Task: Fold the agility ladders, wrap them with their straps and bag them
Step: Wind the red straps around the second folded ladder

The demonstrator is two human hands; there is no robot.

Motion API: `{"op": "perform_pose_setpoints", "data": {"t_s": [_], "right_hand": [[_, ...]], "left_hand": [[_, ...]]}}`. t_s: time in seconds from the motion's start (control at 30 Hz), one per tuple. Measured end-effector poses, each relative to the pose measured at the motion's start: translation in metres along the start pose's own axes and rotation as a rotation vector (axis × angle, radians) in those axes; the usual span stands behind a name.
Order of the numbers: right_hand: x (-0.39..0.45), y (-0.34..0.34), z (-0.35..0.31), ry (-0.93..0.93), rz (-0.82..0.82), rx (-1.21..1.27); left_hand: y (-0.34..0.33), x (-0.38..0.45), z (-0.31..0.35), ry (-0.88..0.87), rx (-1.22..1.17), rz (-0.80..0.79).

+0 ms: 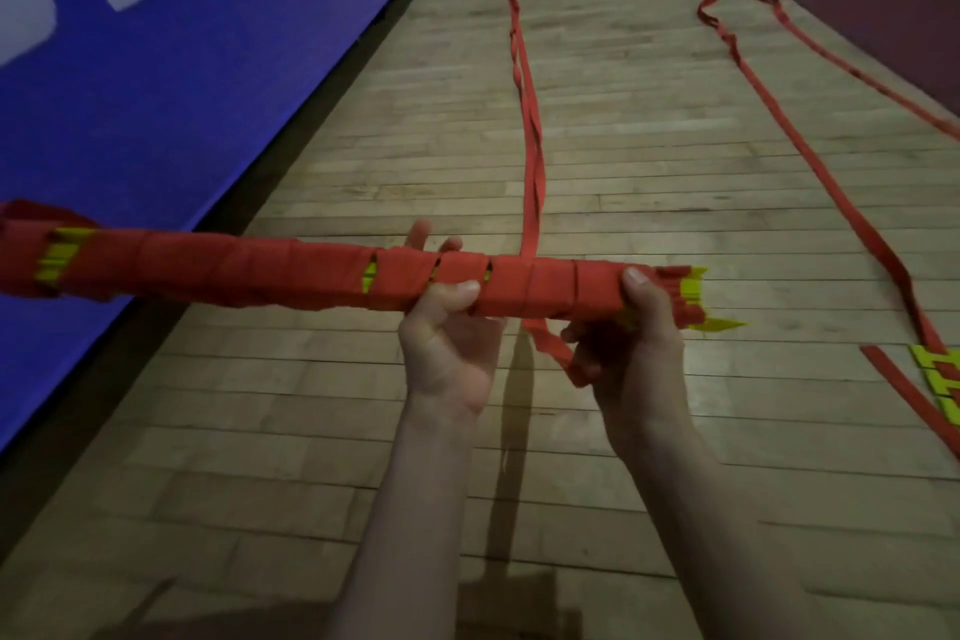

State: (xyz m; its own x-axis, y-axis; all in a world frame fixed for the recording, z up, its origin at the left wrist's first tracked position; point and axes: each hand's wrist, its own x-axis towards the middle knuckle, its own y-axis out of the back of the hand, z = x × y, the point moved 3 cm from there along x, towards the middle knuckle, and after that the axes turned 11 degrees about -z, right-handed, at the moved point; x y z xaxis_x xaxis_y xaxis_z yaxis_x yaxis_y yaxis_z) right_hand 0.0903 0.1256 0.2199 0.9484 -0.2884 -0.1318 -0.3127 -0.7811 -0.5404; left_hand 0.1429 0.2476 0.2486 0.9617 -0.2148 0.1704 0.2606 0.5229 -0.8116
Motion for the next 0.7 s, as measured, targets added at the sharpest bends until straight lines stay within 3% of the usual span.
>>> {"op": "perform_pose_setpoints", "data": {"t_s": [0.1, 0.2, 0.33, 0.53, 0.7], "right_hand": [[0.004, 0.007, -0.005, 0.198, -0.076, 0.003], [0.002, 0.017, -0.013, 0.292, -0.211, -0.230], [0.000, 0.012, -0.021, 0.220, -0.144, -0.400], [0.000, 0.002, -0.020, -0.014, -0.075, -0.237], [0.005, -0.001, -0.011, -0.221, 0.113, -0.144]], "left_hand": [[-0.025, -0.010, -0.005, 0.159, -0.027, 0.475], [-0.027, -0.008, -0.005, 0.246, -0.108, 0.714], [-0.006, -0.002, -0.006, 0.246, -0.172, 0.585], [0.001, 0.007, -0.001, 0.118, -0.114, 0.180], [-0.001, 0.006, 0.002, 0.166, 0.013, 0.018]]}}
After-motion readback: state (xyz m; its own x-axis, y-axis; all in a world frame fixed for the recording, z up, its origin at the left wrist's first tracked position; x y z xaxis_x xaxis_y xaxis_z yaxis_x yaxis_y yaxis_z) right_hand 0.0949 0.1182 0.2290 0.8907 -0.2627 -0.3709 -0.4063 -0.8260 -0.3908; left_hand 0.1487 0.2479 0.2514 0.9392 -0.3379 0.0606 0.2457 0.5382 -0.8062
